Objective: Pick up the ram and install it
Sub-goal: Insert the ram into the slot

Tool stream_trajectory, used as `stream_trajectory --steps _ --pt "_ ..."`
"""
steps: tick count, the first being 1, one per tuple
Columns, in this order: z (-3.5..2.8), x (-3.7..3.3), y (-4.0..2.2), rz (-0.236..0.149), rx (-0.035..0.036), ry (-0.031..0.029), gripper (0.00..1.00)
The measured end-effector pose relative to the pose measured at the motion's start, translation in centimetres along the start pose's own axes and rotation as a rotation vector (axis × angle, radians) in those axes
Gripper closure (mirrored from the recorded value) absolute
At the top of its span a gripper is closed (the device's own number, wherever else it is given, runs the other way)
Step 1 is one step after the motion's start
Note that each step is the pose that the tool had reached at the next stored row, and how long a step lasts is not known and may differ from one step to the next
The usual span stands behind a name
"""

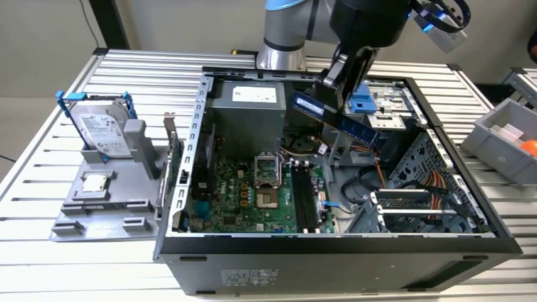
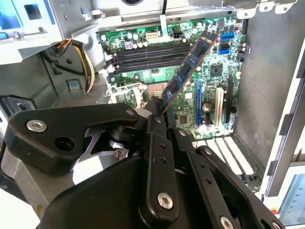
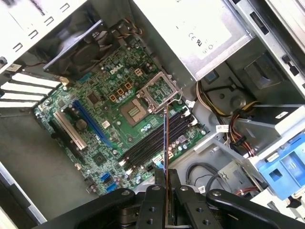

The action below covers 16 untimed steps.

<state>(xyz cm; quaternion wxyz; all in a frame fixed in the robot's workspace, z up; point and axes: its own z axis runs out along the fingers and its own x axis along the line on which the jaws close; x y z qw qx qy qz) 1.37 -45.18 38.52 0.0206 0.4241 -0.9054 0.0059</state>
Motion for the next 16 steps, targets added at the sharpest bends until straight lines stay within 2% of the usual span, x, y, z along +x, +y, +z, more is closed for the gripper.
stream_trajectory --steps 9,16 --pt "0.02 -0.06 -0.07 0.075 -0.0035 -0.0008 1.00" --pt "0.05 -0.09 -0.10 0.134 -0.0093 -0.0051 1.00"
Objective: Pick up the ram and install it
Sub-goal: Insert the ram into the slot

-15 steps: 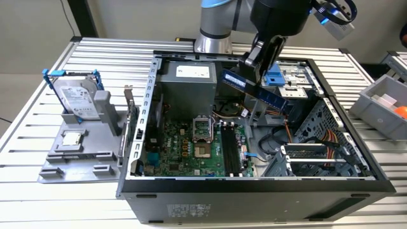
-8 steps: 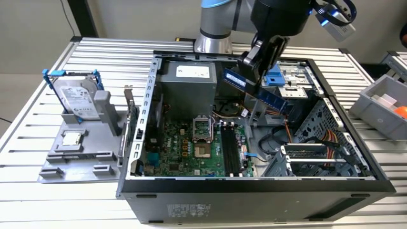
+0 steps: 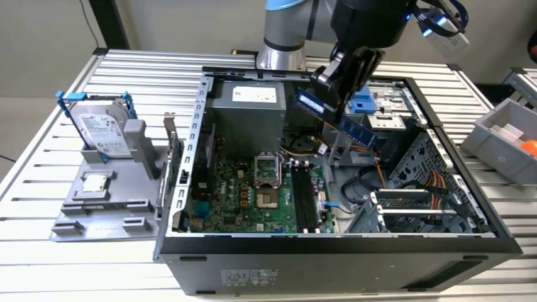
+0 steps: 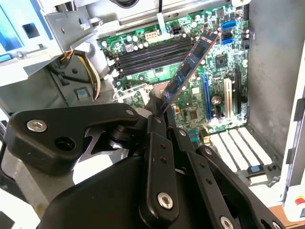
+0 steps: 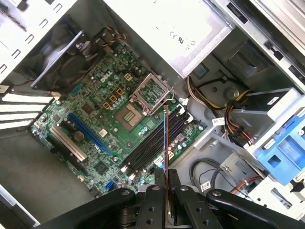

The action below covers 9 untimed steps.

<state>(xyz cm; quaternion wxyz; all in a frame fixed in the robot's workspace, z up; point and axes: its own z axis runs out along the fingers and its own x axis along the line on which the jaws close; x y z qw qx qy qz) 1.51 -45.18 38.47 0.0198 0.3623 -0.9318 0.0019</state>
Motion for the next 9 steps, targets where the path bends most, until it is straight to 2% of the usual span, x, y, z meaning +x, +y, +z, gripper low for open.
stream_trajectory --steps 5,9 --pt "0.05 -0.09 -0.09 0.036 -0.0021 -0.0010 1.00" --pt "0.07 -0.12 -0.11 0.062 -0.0100 -0.0073 1.00"
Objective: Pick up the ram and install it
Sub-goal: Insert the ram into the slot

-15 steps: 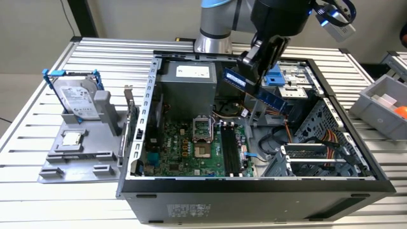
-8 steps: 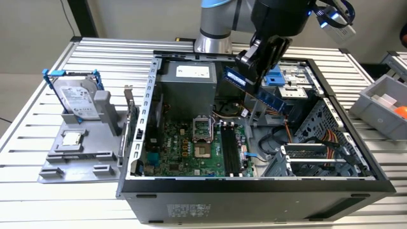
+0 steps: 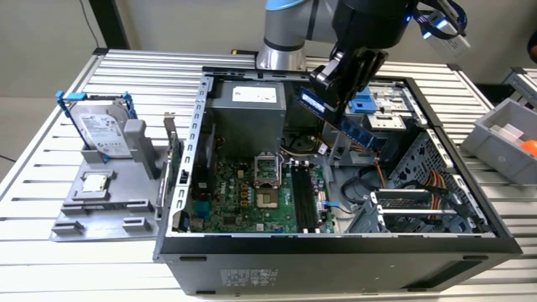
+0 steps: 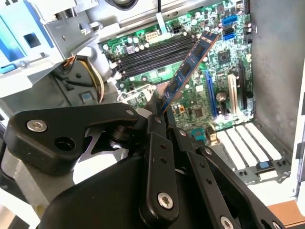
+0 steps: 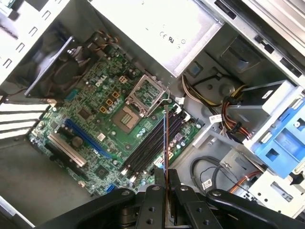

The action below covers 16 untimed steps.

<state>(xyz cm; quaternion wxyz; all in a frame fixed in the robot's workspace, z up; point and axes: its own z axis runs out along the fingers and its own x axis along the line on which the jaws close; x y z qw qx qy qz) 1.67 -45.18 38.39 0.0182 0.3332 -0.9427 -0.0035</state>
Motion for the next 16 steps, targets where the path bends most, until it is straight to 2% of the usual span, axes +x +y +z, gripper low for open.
stream_trajectory --steps 3,5,9,16 --pt "0.02 -0.01 -0.01 0.019 -0.0083 -0.0066 1.00" --pt "0.04 -0.02 -0.01 0.032 -0.0114 -0.0091 1.00" --pt "0.07 -0.06 -0.04 0.060 -0.0132 -0.0105 1.00" --pt "0.09 -0.07 -0.05 0.139 -0.0153 -0.0124 1.00"
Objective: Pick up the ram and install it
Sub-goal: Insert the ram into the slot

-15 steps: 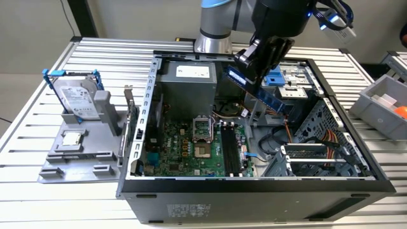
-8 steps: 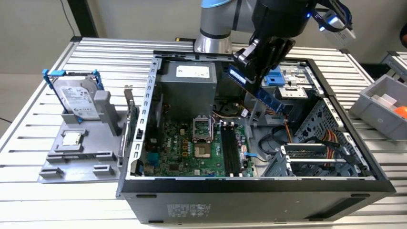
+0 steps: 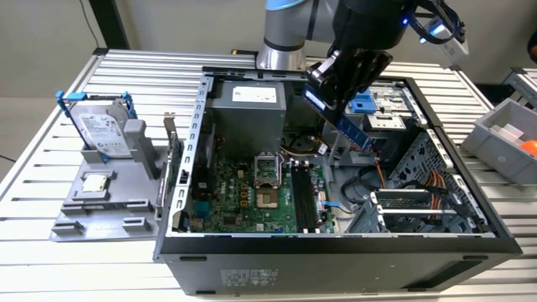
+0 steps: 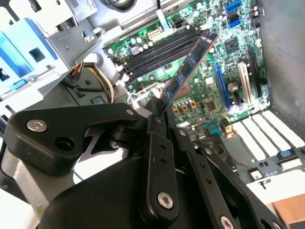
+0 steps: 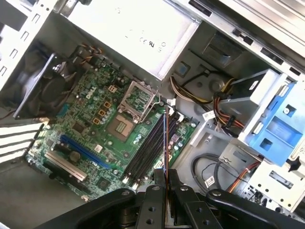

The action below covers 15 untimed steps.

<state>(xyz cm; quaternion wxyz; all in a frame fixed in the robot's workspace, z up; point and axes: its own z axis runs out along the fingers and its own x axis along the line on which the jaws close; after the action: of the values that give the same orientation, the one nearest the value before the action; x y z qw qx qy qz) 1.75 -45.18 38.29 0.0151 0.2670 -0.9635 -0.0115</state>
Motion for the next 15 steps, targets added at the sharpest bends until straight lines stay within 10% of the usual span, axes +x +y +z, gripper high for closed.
stream_trajectory --steps 15 --pt "0.05 -0.14 -0.08 0.143 -0.0033 -0.0043 1.00"
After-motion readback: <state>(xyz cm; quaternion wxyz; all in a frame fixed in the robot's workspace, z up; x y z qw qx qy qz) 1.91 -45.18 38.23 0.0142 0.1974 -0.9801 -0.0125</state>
